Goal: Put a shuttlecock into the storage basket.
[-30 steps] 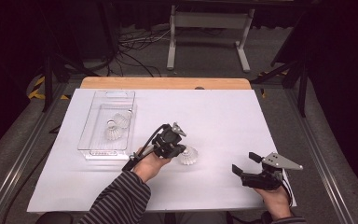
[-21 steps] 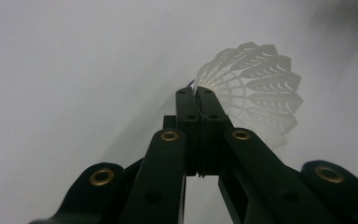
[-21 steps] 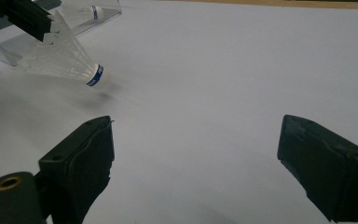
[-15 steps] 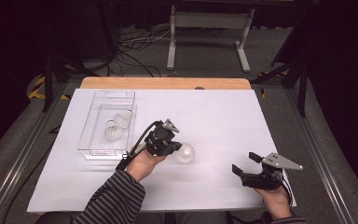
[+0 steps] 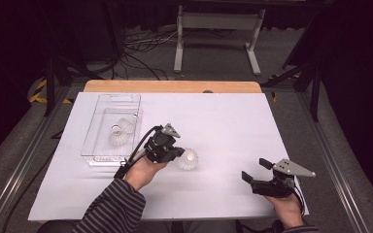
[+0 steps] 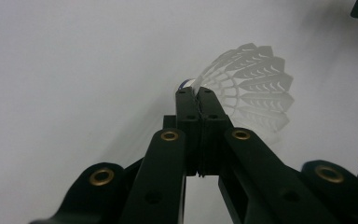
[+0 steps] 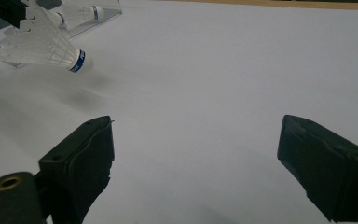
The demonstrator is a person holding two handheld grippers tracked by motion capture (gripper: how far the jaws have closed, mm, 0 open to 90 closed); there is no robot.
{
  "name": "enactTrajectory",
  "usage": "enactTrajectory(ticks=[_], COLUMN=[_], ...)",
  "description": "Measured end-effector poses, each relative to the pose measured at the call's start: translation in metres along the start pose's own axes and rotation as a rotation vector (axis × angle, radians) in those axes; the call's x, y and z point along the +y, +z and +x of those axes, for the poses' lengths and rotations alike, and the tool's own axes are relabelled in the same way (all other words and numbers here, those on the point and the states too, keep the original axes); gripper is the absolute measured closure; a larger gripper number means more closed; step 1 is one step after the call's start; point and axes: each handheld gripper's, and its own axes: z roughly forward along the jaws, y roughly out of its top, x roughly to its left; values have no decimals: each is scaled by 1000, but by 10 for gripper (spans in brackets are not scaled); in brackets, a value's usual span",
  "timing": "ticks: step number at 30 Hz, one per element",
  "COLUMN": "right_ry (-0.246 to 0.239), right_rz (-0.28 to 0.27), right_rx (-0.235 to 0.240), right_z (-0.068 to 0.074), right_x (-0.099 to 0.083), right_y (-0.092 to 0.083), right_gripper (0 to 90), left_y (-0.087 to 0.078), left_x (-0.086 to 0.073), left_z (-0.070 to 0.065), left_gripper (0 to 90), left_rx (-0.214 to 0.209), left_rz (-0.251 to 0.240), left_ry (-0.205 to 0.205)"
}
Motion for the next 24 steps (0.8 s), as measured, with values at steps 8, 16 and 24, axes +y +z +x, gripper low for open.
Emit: enactTrajectory(ticks=[8, 16, 24], right_ry=[1, 0, 1], right_rz=[1, 0, 0], right_rx=[0, 0, 0], right_z=[0, 0, 0], right_x=[0, 0, 0], right_y=[0, 0, 0], right_gripper=[115, 115, 115], left_y=[-7, -16, -24], left_x=[-2, -6, -10], left_z=[3, 6, 8], left_gripper=[897, 897, 897], left_rx=[2, 6, 17], left_rz=[-7, -18, -33], left_ry=[9, 1, -5])
